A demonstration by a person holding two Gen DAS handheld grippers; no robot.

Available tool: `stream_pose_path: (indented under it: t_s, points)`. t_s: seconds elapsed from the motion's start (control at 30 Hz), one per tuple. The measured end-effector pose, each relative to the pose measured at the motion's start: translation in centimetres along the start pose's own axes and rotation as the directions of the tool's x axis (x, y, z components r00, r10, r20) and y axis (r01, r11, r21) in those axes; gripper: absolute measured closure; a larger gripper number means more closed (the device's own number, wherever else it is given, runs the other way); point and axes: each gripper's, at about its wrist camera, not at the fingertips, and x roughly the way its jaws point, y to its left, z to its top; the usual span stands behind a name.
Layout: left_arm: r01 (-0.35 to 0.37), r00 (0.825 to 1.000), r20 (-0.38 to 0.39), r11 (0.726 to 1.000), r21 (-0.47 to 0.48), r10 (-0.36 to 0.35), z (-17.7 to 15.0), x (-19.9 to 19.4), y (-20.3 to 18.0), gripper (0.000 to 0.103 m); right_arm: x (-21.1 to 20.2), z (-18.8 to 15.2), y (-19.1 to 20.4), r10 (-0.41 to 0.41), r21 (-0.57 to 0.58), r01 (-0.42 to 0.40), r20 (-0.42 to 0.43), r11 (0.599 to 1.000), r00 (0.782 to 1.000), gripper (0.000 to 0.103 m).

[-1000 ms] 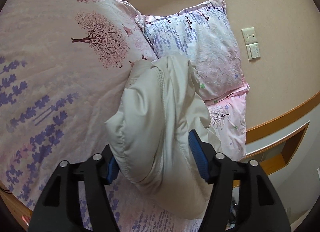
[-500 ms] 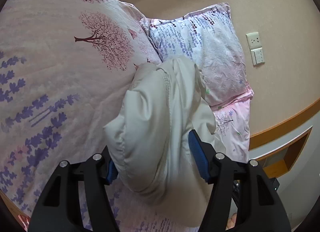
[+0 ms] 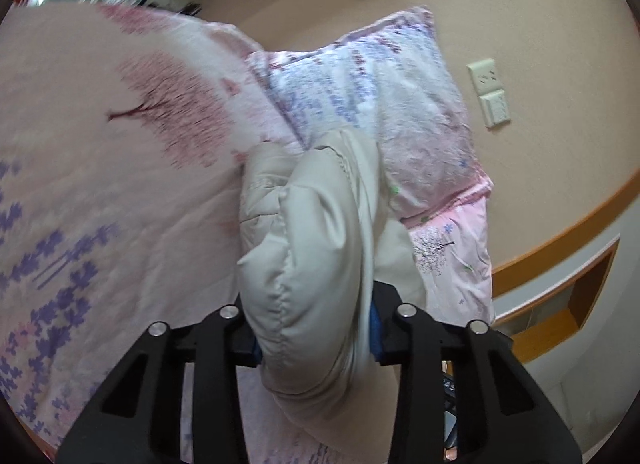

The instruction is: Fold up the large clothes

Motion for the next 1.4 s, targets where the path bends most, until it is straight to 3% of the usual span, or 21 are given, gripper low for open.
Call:
stream_pose_path:
  t_s: [0.27, 0.47, 0.6, 0.7, 0.8, 1.03, 1.3, 1.4]
  points:
    - [0.089, 0.995, 0.022, 0.975, 0.204, -0.095, -0.7, -0.4, -6.2, 0.07, 1.6, 0.0, -1.0, -0.014, 0.037, 0.016, -0.053, 0.999, 0.999, 0.089]
    - [0.104, 0.991, 0.032, 0.916, 0.388, -0.127, -3.0, -0.7, -11.6, 0.07, 1.6, 0.7, -1.3, -0.012, 0.029, 0.015, -0.095, 0.999, 0.995, 0.089]
    - [0.116, 0.99, 0.024, 0.896, 0.429, -0.14, -3.5, -0.9, -13.1, 0.07, -2.4, -0.1, -2.5, 0.019, 0.016, -0.019, -0.017, 1.0, 1.0, 0.089]
    - [0.115, 0.99, 0.022, 0.887, 0.447, -0.139, -3.7, -1.0, -13.7, 0.07, -5.6, -1.0, -3.2, -0.018, -0.01, 0.018, 0.078, 1.0, 0.997, 0.089]
    - [0.12, 0.989, 0.02, 0.878, 0.463, -0.146, -4.1, -0.9, -14.3, 0.07, -6.7, -1.3, -3.9, -0.053, -0.015, 0.055, 0.114, 0.998, 0.992, 0.089]
    - [0.166, 0.982, -0.012, 0.841, 0.515, -0.187, -5.4, -0.4, -16.9, 0.07, -2.3, -0.5, -6.0, -0.089, 0.022, 0.089, -0.008, 0.996, 0.996, 0.088]
    - [0.275, 0.959, -0.113, 0.759, 0.591, -0.26, -9.0, 1.3, -21.2, 0.069, -1.4, -0.3, -7.4, -0.041, 0.053, 0.044, -0.059, 0.998, 0.997, 0.089]
    - [0.317, 0.947, -0.162, 0.739, 0.594, -0.277, -10.6, 2.4, -22.3, 0.068, -1.2, -0.2, -7.8, -0.009, 0.062, 0.013, -0.066, 0.998, 0.998, 0.089]
